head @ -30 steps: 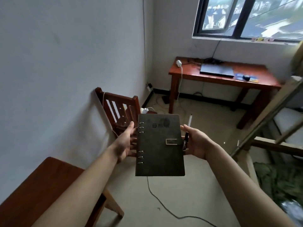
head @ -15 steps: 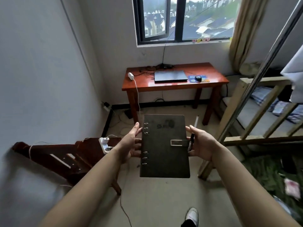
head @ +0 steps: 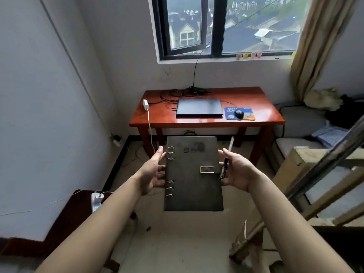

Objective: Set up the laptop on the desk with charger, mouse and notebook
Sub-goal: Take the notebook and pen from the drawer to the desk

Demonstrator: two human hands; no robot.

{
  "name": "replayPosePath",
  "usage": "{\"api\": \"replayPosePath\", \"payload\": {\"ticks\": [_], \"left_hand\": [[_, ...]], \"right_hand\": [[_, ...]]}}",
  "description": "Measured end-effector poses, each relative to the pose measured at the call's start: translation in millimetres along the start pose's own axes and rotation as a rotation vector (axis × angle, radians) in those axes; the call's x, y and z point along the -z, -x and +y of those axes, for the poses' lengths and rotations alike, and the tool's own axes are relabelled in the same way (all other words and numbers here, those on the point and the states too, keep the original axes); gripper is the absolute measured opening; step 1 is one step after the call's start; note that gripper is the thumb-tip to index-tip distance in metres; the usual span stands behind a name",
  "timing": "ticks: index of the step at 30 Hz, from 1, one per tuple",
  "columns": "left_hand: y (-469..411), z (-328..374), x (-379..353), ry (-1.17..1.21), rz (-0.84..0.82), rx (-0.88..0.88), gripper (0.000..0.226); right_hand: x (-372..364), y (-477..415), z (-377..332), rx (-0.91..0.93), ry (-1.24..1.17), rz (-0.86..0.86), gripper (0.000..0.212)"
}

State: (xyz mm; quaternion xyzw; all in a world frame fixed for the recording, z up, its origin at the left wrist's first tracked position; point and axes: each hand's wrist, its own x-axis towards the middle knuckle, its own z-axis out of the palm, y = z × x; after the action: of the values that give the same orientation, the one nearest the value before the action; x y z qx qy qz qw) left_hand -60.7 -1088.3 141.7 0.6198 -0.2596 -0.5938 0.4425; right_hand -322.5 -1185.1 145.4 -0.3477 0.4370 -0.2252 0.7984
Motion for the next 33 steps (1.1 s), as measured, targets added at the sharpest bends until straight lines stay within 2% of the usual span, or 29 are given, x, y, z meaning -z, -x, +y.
{"api": "replayPosePath", "payload": {"ticks": [4, 10, 15, 23, 28, 31, 33], "left_hand": [[-58, 30, -22, -0.049, 0.031, 0.010, 0.067], [-151, 73, -46, -0.079, -0.001, 0.019, 0.063], [-261, 114, -68, -0.118, -0.047, 0.036, 0.066], [-495, 199, -113, -0.171, -0.155, 0.107, 0.051], [-581, 260, -155, -0.176, -0.231, 0.122, 0.049], [-619, 291, -180, -0.176, -0.285, 0.106, 0.044], [-645, 305, -197, -0.176, -0.313, 0.098, 0.044]], "right_hand": [[28, -45, -40, -0.008, -0.019, -0.028, 0.045], [67, -112, -95, -0.010, -0.047, 0.022, 0.046], [108, -195, -145, 0.006, -0.082, 0.089, 0.048], [180, -366, -260, -0.032, -0.093, 0.307, 0.043], [227, -407, -337, -0.011, -0.089, 0.406, 0.049], [252, -421, -375, 0.043, -0.112, 0.421, 0.039], [267, -431, -397, 0.044, -0.088, 0.412, 0.040]]}}
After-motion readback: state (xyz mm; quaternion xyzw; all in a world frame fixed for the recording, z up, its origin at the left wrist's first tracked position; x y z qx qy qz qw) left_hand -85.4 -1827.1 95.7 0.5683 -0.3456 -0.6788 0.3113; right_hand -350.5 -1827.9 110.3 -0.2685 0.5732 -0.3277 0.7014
